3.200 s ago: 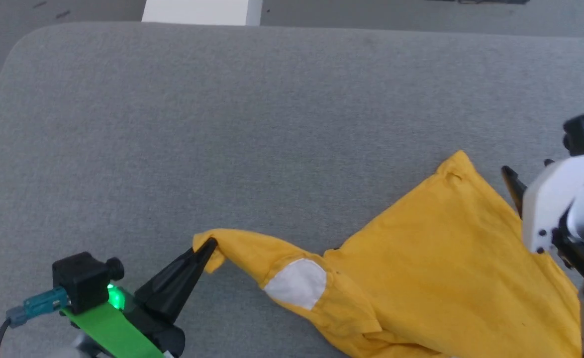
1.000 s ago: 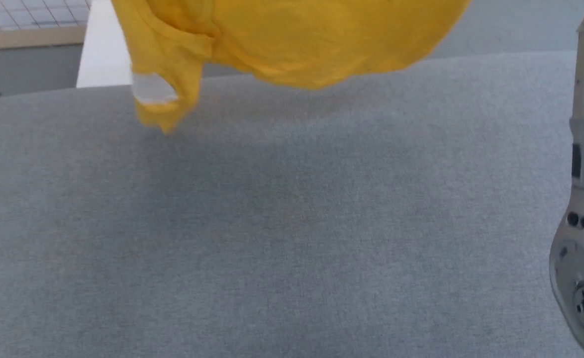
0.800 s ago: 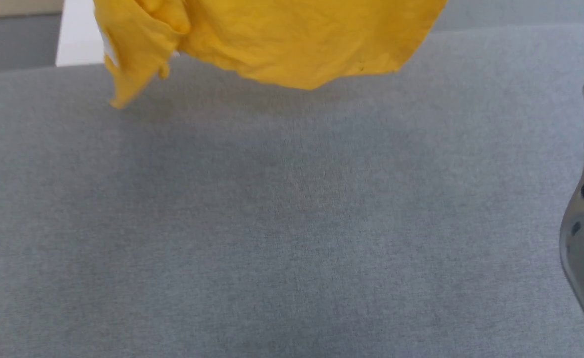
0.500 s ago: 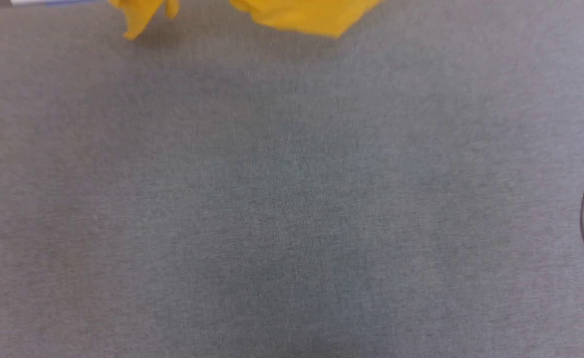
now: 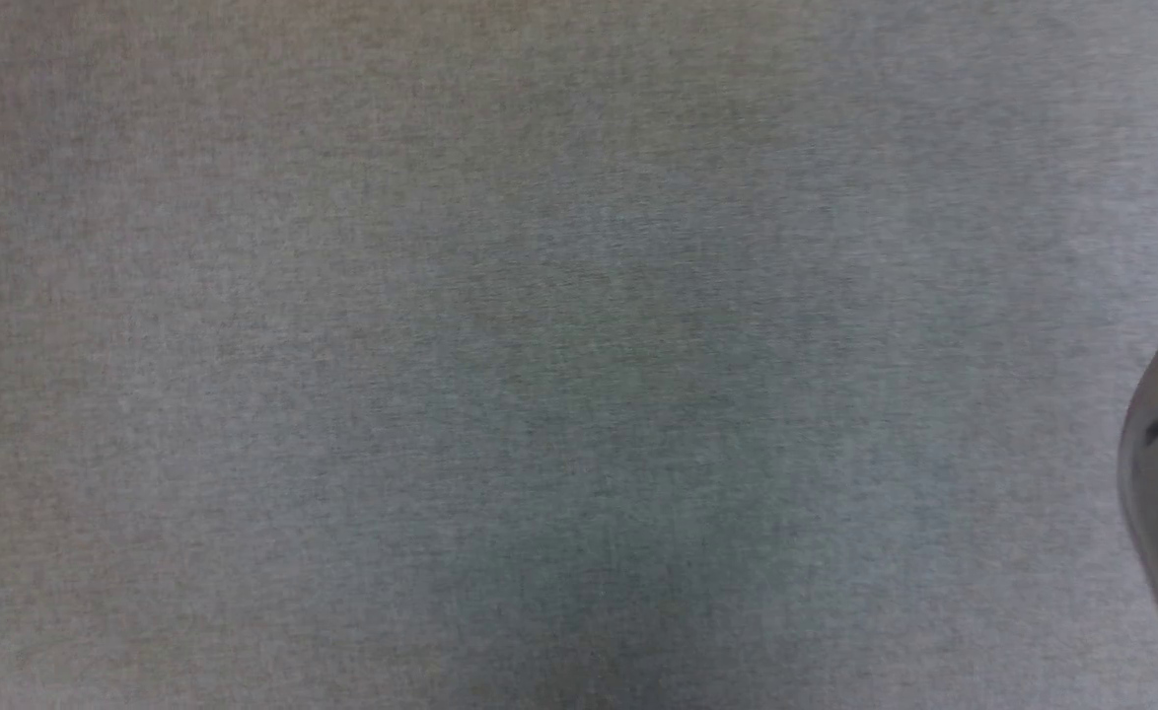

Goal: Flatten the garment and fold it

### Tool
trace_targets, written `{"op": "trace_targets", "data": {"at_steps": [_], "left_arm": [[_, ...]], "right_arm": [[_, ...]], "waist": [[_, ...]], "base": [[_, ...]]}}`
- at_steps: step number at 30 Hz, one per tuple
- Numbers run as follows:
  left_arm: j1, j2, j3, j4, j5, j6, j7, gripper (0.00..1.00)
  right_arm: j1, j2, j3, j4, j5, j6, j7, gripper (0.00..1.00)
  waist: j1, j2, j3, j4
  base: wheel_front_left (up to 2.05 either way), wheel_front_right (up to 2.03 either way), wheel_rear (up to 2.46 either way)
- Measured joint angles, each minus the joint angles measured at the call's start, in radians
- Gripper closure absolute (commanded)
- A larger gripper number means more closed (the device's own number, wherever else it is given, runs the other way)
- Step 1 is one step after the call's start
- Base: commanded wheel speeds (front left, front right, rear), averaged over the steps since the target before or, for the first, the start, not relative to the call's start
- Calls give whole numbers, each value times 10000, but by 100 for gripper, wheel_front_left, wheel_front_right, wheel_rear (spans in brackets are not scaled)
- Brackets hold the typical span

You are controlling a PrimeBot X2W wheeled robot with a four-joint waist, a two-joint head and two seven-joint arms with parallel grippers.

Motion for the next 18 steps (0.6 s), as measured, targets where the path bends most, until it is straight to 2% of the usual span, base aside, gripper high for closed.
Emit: {"op": "trace_targets", "data": {"at_steps": [5,8,11,13,15,18], "left_arm": [[1732,1674,-715,-1971,-1300,-4,-167,100],[3064,2660,-767,-3064,-2234,-4,-341,100],[4625,3342,-826,-3837,-2915,-31,-504,100],[5837,3670,-869,-4265,-3133,-19,-610,100],[6885,3714,-823,-4537,-3294,121,-648,100],[8628,3294,-224,-4811,-3158,470,-650,100]], "right_arm": [[1896,29,67,-1430,616,0,431,100],[3551,23,-176,-2882,1060,0,1087,100],[5267,29,-522,-4454,1584,0,1732,100],[6496,15,-744,-5496,2015,0,2119,100],[7597,31,-941,-6243,2383,2,2359,100],[9358,25,-1129,-7114,3055,4,2619,100]], "waist": [[-1,0,-102,191],[-2,0,-431,280],[-3,0,-873,367],[-4,0,-1204,430],[-4,0,-1492,483],[-4,0,-1948,569]], "base": [[0,0,0],[0,0,0],[0,0,0],[0,0,0],[0,0,0],[0,0,0]]}}
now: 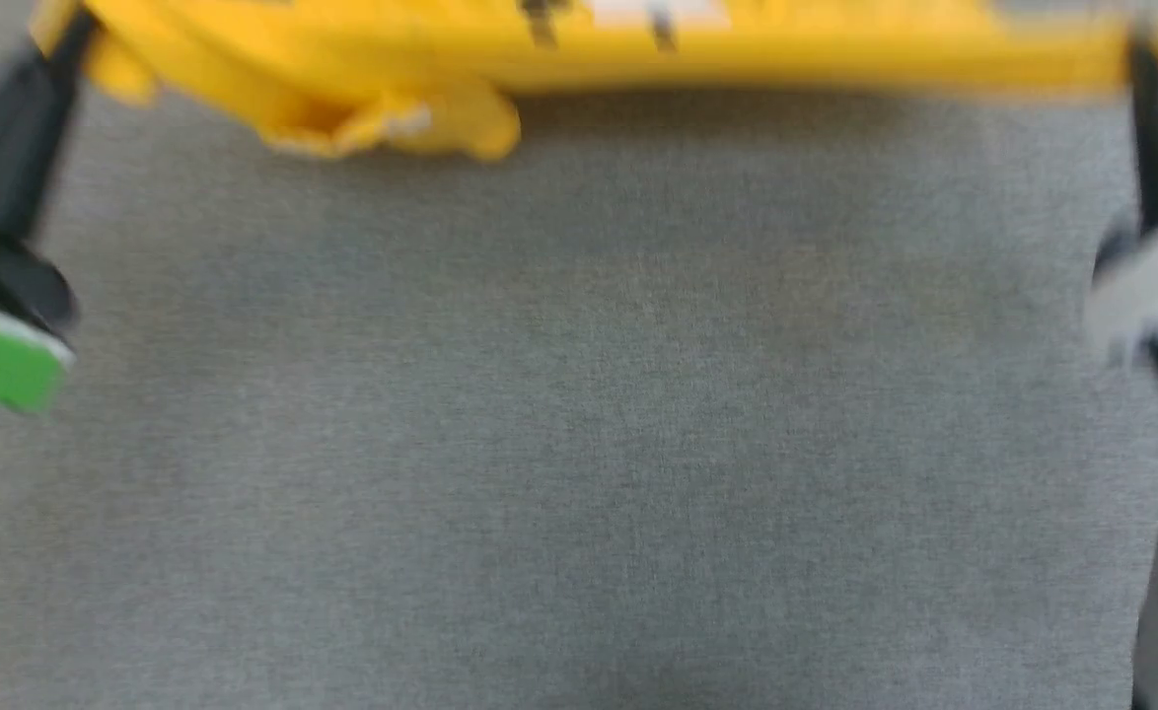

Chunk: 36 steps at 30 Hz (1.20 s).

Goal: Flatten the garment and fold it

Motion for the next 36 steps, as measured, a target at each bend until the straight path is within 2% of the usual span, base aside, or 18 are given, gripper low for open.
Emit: {"op": "trace_targets", "data": {"at_steps": [4,6,9,13,16,21,25,30,33,36], "left_arm": [[2159,-802,750,-221,426,84,-12,100],[3279,-813,671,-265,1012,107,-12,100],[4474,-779,242,-196,1292,151,-13,100],[5473,-744,-466,-35,1287,163,199,100],[5984,-798,-825,-54,755,142,516,100],[6703,-779,-1208,-136,12,153,965,100],[7246,-642,-1534,-533,-656,186,1515,100],[7911,-234,-1919,-1026,-1212,470,2084,100],[8215,-50,-1950,-1214,-1419,602,2059,100],[8451,81,-1916,-1419,-1475,617,1839,100]], "right_arm": [[1597,0,-35,-416,673,0,13,100],[2303,0,-10,-466,1089,0,-48,100],[3222,-2,-10,-447,1593,0,-130,100],[4443,0,136,-278,2048,0,-119,100],[5346,-10,380,-132,2096,-4,213,100],[6735,-10,520,-6,2483,-4,1578,100],[7712,-13,98,-123,2715,-4,3279,100],[8482,-17,-481,-681,2938,-4,4870,100],[8897,-12,-677,-970,3273,-4,5547,100],[9170,-12,-828,-1260,3563,-6,5741,100]], "waist": [[0,0,-472,79],[0,0,-704,108],[0,0,-992,140],[0,0,-1350,186],[0,0,-1638,227],[0,0,-2202,284],[0,0,-2730,317],[0,0,-3364,341],[0,0,-3635,353],[0,0,-3795,378]], "base": [[0,0,0],[0,0,0],[0,0,0],[0,0,0],[0,0,0],[0,0,0],[0,0,0],[0,0,0],[0,0,0],[0,0,0]]}}
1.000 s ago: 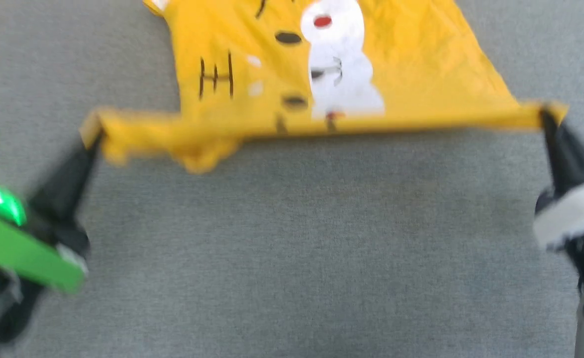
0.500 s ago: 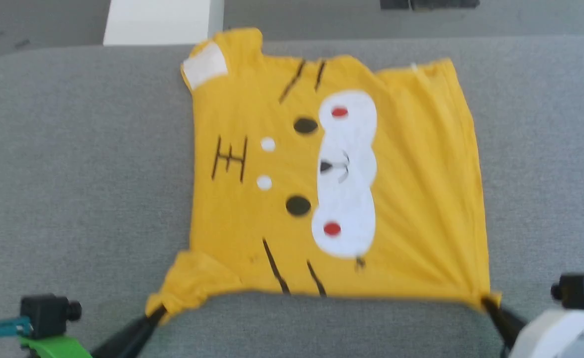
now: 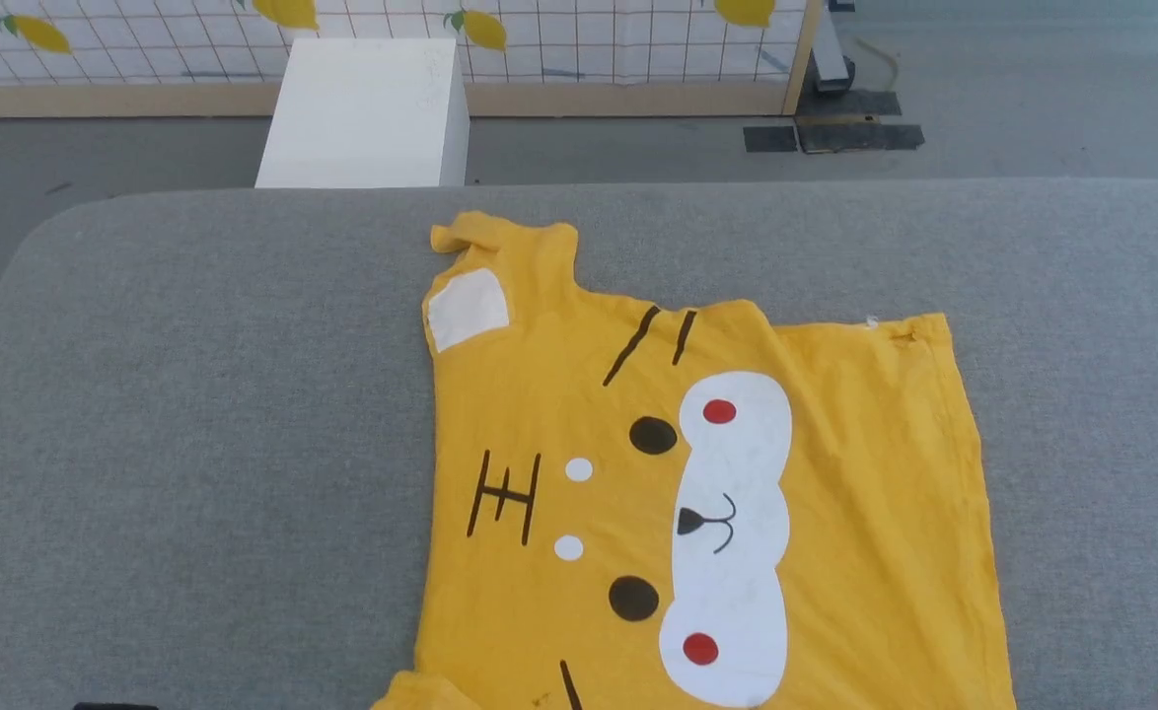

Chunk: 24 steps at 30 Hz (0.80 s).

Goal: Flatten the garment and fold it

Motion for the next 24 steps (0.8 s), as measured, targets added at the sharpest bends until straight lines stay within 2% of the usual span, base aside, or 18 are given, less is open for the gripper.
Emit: {"op": "trace_targets", "data": {"at_steps": [7,15,20,24], "left_arm": [[-126,-21,485,-224,537,251,-869,100],[-1916,-523,1120,-77,2054,257,-1183,100],[-3367,-892,1438,564,2652,-48,-1114,100],[-4527,-1467,1492,1375,2748,-399,-811,100]], "right_arm": [[-330,2,226,-679,-182,0,-1139,100],[-2079,-558,917,-343,-1110,0,-2832,100],[-3355,-932,1289,238,-1632,0,-3430,100],[-4494,-1097,1622,838,-1960,0,-3568,100]], "waist": [[0,0,31,113],[0,0,491,124],[0,0,1000,116],[1,0,1499,82]], "base": [[0,0,0],[0,0,0],[0,0,0],[0,0,0]]}}
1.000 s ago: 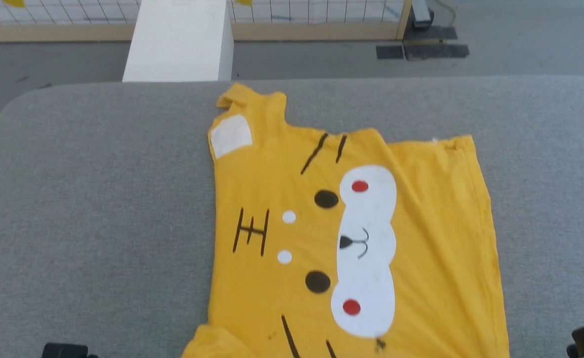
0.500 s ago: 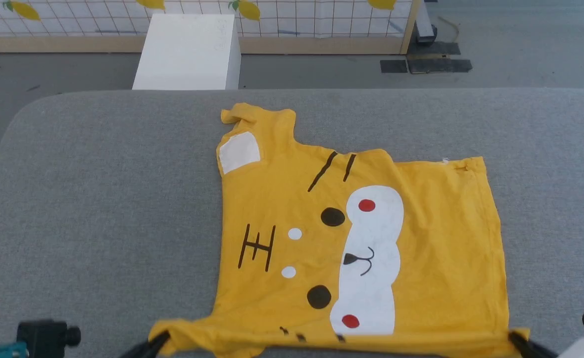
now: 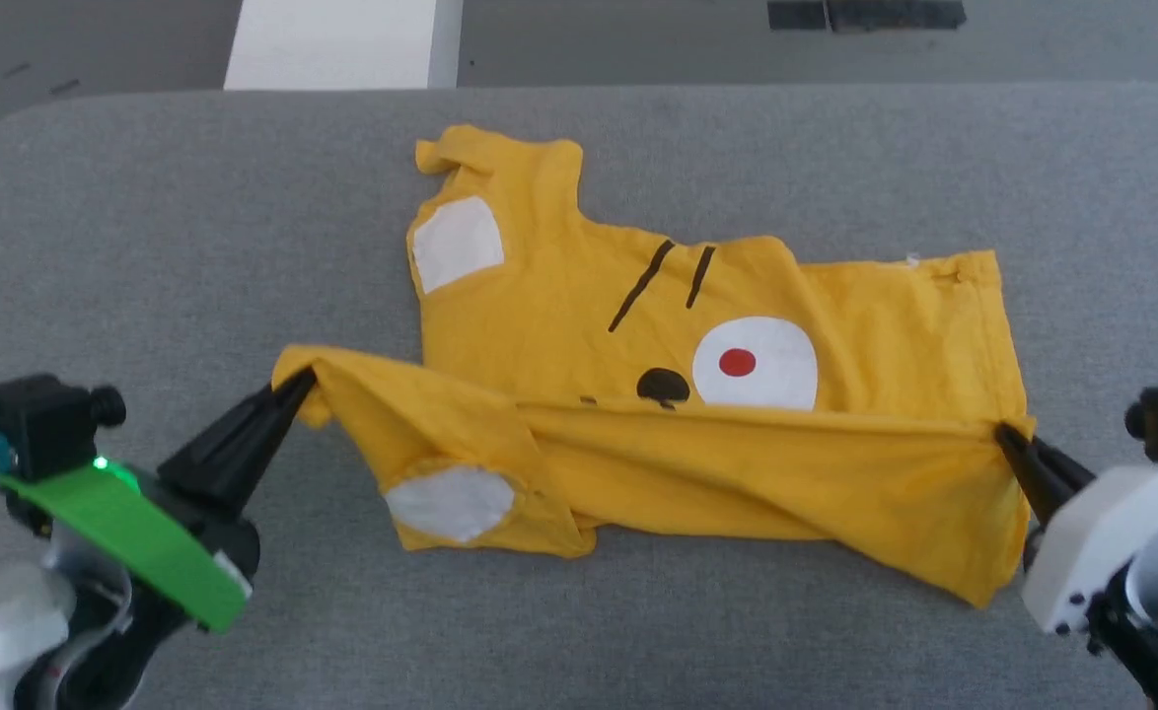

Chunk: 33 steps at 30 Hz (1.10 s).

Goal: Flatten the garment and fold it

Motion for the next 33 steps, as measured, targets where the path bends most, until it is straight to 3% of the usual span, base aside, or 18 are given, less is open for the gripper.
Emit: {"op": "trace_targets", "data": {"at_steps": [7,14,19,20,21,22,24,29,33], "left_arm": [[-1339,-1030,-506,1870,21,-418,851,100],[-1902,-2090,-1469,3536,-259,-644,1933,100],[-2268,-2343,-1858,4054,-332,-692,2282,100],[-2301,-2401,-1873,4142,-385,-711,2276,100],[-2317,-2445,-1877,4194,-466,-723,2257,85],[-2324,-2460,-1879,4205,-499,-731,2178,62],[-2317,-2468,-1879,4130,-675,-732,2011,0],[-2165,-2328,-1722,3486,-940,-732,1246,0],[-1603,-1829,-1285,2661,-1074,-732,245,0]], "right_arm": [[-1307,-15,539,1302,-493,0,12,100],[-1629,192,541,2268,-635,2,374,100],[-1715,376,305,2374,-694,6,656,100],[-1717,410,257,2387,-696,6,658,83],[-1719,443,232,2395,-706,6,658,21],[-1722,472,201,2397,-721,6,652,0],[-1726,579,111,2401,-727,6,558,0],[-1586,740,-25,2065,-441,6,523,0],[-968,748,-313,968,-157,0,405,0]], "waist": [[1,0,836,-130],[1,0,1342,-240],[1,0,1407,-188],[1,0,1408,-178],[2,0,1401,-173],[1,0,1393,-174],[2,0,1362,-182],[2,0,1146,-175],[1,0,848,-147]], "base": [[0,0,0],[0,0,0],[0,0,0],[0,0,0],[0,0,0],[0,0,0],[0,0,0],[0,0,0],[0,0,0]]}}
